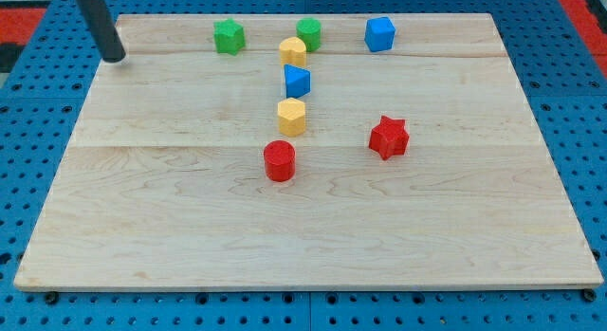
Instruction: Move the green star to the left side blue triangle
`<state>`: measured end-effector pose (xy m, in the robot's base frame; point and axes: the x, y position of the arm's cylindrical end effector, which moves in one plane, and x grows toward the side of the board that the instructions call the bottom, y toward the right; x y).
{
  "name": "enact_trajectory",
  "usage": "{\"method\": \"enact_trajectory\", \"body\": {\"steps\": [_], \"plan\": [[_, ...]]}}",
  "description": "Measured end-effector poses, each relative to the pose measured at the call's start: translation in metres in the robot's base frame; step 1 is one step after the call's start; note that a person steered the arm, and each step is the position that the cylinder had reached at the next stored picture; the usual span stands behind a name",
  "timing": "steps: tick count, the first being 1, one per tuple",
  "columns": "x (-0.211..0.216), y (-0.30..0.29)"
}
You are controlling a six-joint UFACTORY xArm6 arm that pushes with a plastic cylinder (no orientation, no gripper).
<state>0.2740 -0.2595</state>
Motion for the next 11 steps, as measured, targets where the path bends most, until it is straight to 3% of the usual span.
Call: {"method": "enact_trajectory", "body": {"steps": [2,3,4,5,6,7,8,10,11], "plan": [[-0.082,0.030],[-0.082,0.066],[-0.052,0.127],[-0.018,0.140],[-0.026,0.135],[-0.071,0.160],[-0.055,0.171],[0.018,0.140],[-0.001,0.171]]}}
